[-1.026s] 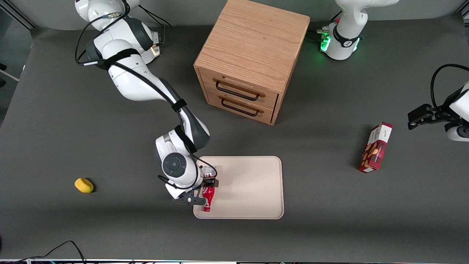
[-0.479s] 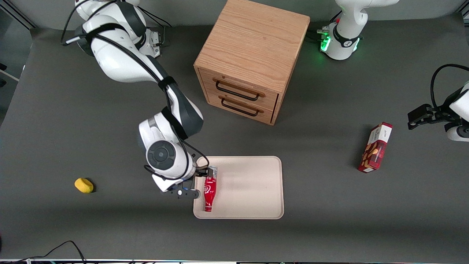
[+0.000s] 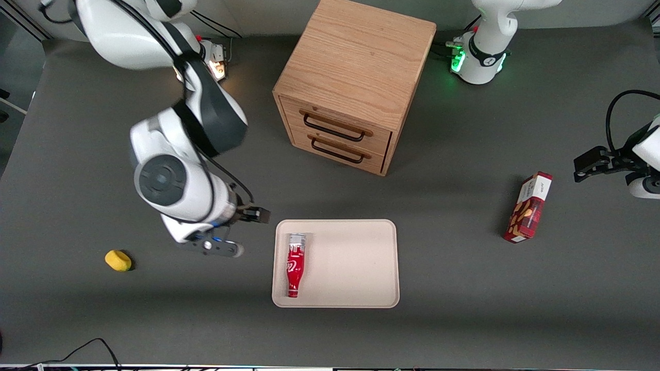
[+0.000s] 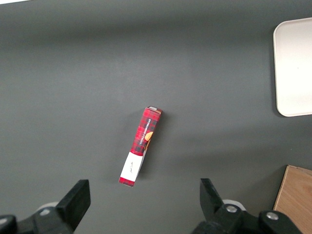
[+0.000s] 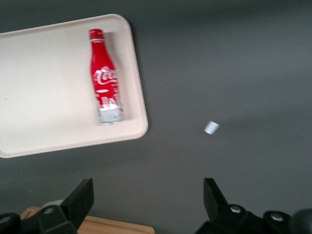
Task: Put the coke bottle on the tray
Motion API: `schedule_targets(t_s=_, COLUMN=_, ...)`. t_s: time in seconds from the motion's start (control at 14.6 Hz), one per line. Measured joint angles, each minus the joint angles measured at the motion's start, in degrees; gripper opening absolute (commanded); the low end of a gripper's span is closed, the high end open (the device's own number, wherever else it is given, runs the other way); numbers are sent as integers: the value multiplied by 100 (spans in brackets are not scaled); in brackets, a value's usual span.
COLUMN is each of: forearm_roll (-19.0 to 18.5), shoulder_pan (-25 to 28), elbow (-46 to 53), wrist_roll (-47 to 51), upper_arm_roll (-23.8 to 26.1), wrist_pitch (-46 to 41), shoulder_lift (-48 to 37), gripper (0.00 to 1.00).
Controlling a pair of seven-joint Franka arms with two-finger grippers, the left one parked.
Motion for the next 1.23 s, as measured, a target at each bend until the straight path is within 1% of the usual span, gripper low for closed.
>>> schedule_targets(t_s=0.27, forearm_roll=15, shoulder_pan=-337, elbow=-1506, wrist_roll=-417, upper_arm_roll=-1, wrist_pitch=-1, shoulder_lift=-1431, gripper=100)
schedule_targets(t_s=0.48, forearm_roll=16, shoulder_pan=-405, elbow=-2616, wrist_roll=-567, upper_arm_roll=-18, wrist_pitch=143, shoulder_lift=-2462, gripper=100)
schedule_targets(t_s=0.68, forearm_roll=16, shoulder_pan=-543, elbow=-3805, wrist_roll=-1122, upper_arm_roll=-98, wrist_pitch=265, shoulder_lift=-3600, gripper=100)
schedule_targets(t_s=0.82, forearm_roll=16, shoulder_pan=-678, elbow=-4417, wrist_roll=-1564, upper_arm_roll=-223, wrist_pitch=292, shoulder_lift=-4249, gripper=100)
schedule_targets(t_s=1.03, forearm_roll=16, shoulder_pan=-862, elbow=-4842, wrist_roll=-2019, upper_arm_roll=-568, wrist_pitch=262, shoulder_lift=-4794, gripper=100)
schedule_targets(t_s=1.23, forearm_roll=16, shoulder_pan=-889, elbow=-4865, wrist_roll=-2358, upper_arm_roll=-892, wrist_pitch=246, shoulder_lift=-4847, gripper=100)
